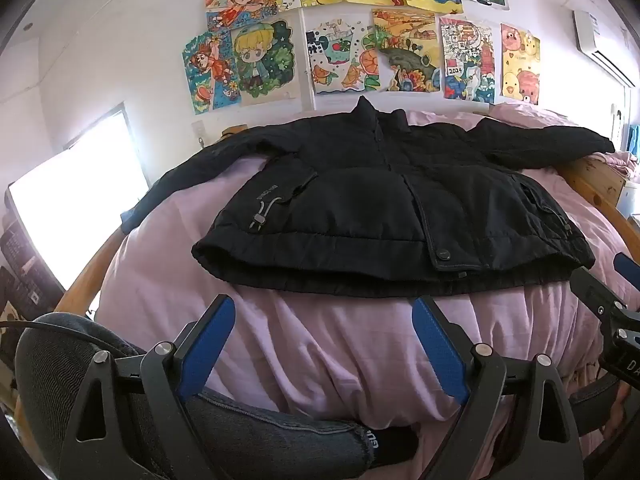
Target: Fold large clothes
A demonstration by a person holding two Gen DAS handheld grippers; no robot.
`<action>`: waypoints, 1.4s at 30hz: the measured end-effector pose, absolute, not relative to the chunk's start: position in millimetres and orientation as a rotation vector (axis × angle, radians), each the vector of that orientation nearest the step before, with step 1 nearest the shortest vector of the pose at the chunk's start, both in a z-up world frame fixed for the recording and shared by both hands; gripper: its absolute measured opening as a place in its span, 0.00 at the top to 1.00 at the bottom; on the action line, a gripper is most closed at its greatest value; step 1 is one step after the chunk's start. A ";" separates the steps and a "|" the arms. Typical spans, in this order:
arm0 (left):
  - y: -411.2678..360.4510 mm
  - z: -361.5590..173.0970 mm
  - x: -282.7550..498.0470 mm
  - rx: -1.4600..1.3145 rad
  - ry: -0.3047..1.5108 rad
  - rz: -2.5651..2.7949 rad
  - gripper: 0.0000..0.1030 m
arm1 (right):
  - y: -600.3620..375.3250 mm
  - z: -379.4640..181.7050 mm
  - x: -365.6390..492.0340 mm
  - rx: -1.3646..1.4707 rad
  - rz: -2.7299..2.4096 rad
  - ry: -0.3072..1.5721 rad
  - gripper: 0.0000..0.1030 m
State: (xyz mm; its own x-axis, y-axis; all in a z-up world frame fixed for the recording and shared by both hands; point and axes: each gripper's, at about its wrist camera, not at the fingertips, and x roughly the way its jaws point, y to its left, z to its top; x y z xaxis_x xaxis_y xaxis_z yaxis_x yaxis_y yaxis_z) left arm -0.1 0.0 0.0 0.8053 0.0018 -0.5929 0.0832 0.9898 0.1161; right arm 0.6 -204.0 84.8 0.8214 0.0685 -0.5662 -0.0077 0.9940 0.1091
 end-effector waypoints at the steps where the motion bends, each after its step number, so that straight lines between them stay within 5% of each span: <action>1: -0.1 0.0 -0.1 0.141 0.633 -0.043 0.16 | -203.9 85.0 0.7 0.102 0.040 0.607 0.00; 42: -0.1 0.0 -0.1 0.141 0.633 -0.043 0.16 | -204.9 90.3 2.7 0.107 0.040 0.602 0.00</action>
